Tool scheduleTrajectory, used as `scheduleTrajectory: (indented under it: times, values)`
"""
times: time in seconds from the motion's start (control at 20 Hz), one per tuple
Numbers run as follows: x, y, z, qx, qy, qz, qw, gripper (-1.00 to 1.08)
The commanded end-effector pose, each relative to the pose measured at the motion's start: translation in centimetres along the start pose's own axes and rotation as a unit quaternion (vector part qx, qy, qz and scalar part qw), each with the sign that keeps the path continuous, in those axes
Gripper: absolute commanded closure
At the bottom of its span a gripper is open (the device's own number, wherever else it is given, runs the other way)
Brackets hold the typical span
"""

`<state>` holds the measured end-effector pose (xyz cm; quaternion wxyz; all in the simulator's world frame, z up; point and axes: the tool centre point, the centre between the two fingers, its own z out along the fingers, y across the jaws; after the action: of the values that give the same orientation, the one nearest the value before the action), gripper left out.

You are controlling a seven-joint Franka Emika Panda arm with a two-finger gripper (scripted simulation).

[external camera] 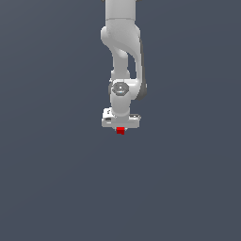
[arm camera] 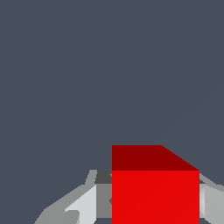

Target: Lift up the red cube by 0.2 meters.

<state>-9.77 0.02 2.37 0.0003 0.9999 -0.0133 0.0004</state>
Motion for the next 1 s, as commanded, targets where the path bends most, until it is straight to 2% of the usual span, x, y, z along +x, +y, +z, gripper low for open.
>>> scheduleTrajectory:
  times: [0.0, 0.5, 0.95]
  values:
    - [0.0, 0.0, 0.0, 0.000, 0.000, 0.000, 1.0000, 1.08]
    - [-0.1, 0.0, -1.5, 0.000, 0.000, 0.000, 1.0000, 1.08]
    - [-0.2, 0.0, -7.1, 0.000, 0.000, 0.000, 1.0000, 1.08]
